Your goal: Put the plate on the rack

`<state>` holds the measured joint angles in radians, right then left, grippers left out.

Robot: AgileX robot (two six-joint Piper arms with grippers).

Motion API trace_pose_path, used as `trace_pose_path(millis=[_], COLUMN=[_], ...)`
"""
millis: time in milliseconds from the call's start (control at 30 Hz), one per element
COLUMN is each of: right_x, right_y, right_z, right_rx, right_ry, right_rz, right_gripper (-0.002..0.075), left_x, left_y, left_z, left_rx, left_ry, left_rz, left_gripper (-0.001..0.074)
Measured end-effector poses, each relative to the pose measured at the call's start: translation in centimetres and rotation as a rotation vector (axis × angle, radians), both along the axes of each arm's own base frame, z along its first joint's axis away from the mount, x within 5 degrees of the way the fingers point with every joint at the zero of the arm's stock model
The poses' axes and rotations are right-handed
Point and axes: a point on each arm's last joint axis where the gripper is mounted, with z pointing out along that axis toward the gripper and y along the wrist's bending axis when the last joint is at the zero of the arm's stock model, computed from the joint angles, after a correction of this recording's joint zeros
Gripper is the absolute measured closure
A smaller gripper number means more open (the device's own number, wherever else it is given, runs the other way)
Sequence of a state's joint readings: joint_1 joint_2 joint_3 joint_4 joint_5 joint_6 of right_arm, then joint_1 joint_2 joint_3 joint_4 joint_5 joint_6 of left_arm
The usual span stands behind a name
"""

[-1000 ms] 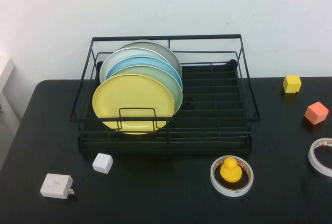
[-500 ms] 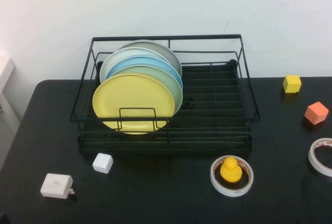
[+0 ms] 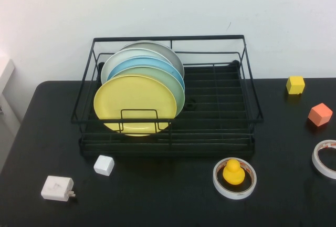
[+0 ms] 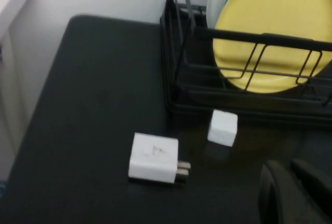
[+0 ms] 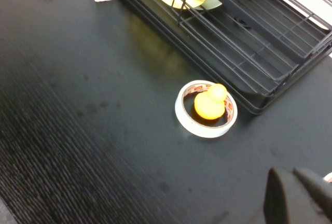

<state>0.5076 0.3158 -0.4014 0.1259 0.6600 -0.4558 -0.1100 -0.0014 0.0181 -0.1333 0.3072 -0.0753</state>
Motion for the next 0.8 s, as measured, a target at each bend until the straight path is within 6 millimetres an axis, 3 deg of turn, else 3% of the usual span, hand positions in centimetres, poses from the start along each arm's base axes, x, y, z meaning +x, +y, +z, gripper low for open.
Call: trace_pose_path(millis=[800], right_x=[0.0], right_y=[0.0], right_z=[0.0], right_rx=[0.0], right_ry=[0.0], right_rz=[0.0], right_gripper=[0.0728], left_x=[-0.06], left_y=[-0.02], left_z=[-0.01], left_rx=[0.027], left_ry=[-0.006], left_rz=[-0.01], left_gripper=[0.0735])
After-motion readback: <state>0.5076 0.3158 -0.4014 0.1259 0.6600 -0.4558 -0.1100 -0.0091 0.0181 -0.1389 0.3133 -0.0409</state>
